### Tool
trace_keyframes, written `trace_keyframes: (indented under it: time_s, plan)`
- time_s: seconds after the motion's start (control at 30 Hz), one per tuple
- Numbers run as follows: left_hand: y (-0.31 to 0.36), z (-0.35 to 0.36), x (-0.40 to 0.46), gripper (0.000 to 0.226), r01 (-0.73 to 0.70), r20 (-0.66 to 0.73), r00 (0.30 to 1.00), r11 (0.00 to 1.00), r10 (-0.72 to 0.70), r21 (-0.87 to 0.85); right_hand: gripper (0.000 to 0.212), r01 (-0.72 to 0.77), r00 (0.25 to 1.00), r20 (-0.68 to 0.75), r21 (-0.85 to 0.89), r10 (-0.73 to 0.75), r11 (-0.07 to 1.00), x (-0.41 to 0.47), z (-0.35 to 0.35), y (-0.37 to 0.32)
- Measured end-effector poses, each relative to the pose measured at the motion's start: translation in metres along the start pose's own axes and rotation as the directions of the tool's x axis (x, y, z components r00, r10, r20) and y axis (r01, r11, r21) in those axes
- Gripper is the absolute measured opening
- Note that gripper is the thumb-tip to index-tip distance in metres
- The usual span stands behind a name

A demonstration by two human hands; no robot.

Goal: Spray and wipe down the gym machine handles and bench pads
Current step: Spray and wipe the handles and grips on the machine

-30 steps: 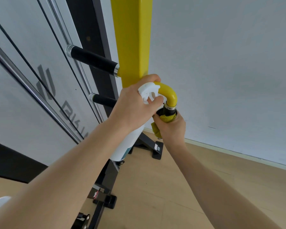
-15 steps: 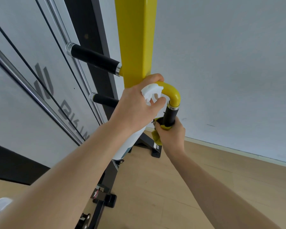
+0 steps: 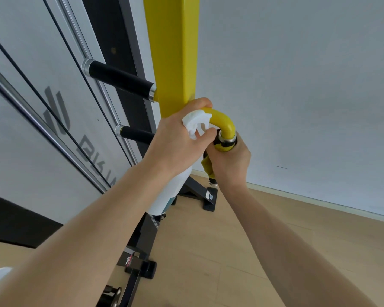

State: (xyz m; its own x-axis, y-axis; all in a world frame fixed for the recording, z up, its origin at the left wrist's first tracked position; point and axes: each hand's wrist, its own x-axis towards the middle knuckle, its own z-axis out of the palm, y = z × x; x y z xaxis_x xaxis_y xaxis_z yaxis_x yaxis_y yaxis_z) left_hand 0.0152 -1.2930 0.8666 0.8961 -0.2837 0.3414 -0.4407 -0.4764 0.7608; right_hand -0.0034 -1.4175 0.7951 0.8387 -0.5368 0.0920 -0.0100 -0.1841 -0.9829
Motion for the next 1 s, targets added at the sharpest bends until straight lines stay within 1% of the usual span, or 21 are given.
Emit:
trace_keyframes:
  time_s: [0.3,0.37,0.43,0.5,0.53,0.6,0.63,0.67,0.7,0.73,0.77,0.8,0.83,0.87,0.9,0.93,0.97,1.0]
  plan:
    - [-0.001,0.003,0.000,0.043,-0.028,-0.003,1.000,1.000,0.028,0.013,0.014,-0.239,0.969,0.052,-0.027,0.240,0.971,-0.010,0.007,0.060]
    - [0.001,0.002,0.000,0.043,-0.003,0.007,1.000,1.000,0.003,0.015,0.015,-0.246,0.966,0.054,-0.092,0.252,0.965,-0.011,0.006,0.066]
    - [0.004,-0.002,-0.001,0.042,0.057,0.044,0.998,0.997,-0.055,-0.048,0.018,-0.300,0.945,0.090,-0.150,0.315,0.942,-0.014,0.003,0.073]
    - [0.006,-0.007,-0.006,0.042,0.103,0.095,0.992,0.979,-0.088,-0.175,0.018,-0.360,0.910,0.120,-0.249,0.398,0.899,-0.016,-0.001,0.081]
    - [0.005,-0.010,-0.011,0.041,0.118,0.108,0.989,0.970,-0.096,-0.212,0.018,-0.363,0.893,0.131,-0.355,0.430,0.862,-0.016,-0.006,0.086]
    - [0.001,-0.019,-0.025,0.030,0.156,0.080,0.987,0.955,-0.140,-0.251,0.019,-0.410,0.832,0.126,-0.518,0.540,0.751,-0.015,-0.021,0.086]
    - [-0.003,-0.024,-0.031,0.021,0.191,0.044,0.981,0.943,-0.186,-0.273,0.023,-0.468,0.795,0.096,-0.533,0.600,0.705,-0.014,-0.030,0.083]
    - [-0.010,-0.029,-0.037,0.015,0.235,0.010,0.970,0.926,-0.243,-0.295,0.027,-0.534,0.751,0.067,-0.525,0.657,0.663,-0.012,-0.040,0.084]
    - [-0.016,-0.032,-0.042,0.014,0.284,-0.011,0.953,0.907,-0.302,-0.311,0.029,-0.584,0.718,0.049,-0.500,0.694,0.639,-0.012,-0.048,0.085]
    - [-0.023,-0.035,-0.047,0.018,0.342,-0.019,0.930,0.886,-0.366,-0.314,0.036,-0.630,0.690,0.041,-0.457,0.723,0.627,-0.012,-0.053,0.084]
    - [-0.029,-0.035,-0.051,0.022,0.407,-0.018,0.902,0.866,-0.431,-0.291,0.043,-0.694,0.649,0.048,-0.371,0.759,0.617,-0.013,-0.057,0.083]
    - [-0.035,-0.037,-0.055,0.025,0.474,-0.022,0.869,0.845,-0.494,-0.249,0.047,-0.766,0.591,0.089,-0.249,0.802,0.592,-0.015,-0.058,0.081]
    - [-0.041,-0.040,-0.059,0.029,0.529,-0.031,0.838,0.825,-0.545,-0.201,0.043,-0.822,0.532,0.165,-0.132,0.830,0.554,-0.019,-0.055,0.075]
    - [-0.047,-0.037,-0.062,0.032,0.572,-0.031,0.811,0.804,-0.584,-0.165,0.035,-0.860,0.485,0.246,-0.040,0.839,0.509,-0.022,-0.056,0.071]
    - [-0.054,-0.038,-0.065,0.035,0.599,-0.046,0.791,0.787,-0.610,-0.151,0.028,-0.883,0.450,0.326,0.025,0.832,0.468,-0.026,-0.054,0.066]
    - [-0.059,-0.042,-0.068,0.038,0.617,-0.066,0.772,0.771,-0.632,-0.158,0.026,-0.895,0.424,0.401,0.052,0.812,0.442,-0.031,-0.048,0.062]
    - [-0.064,-0.045,-0.069,0.041,0.633,-0.080,0.756,0.756,-0.650,-0.169,0.032,-0.904,0.405,0.470,0.077,0.784,0.421,-0.037,-0.043,0.056]
    - [-0.067,-0.048,-0.069,0.044,0.645,-0.095,0.742,0.745,-0.664,-0.170,0.042,-0.906,0.398,0.529,0.096,0.750,0.413,-0.041,-0.036,0.053]
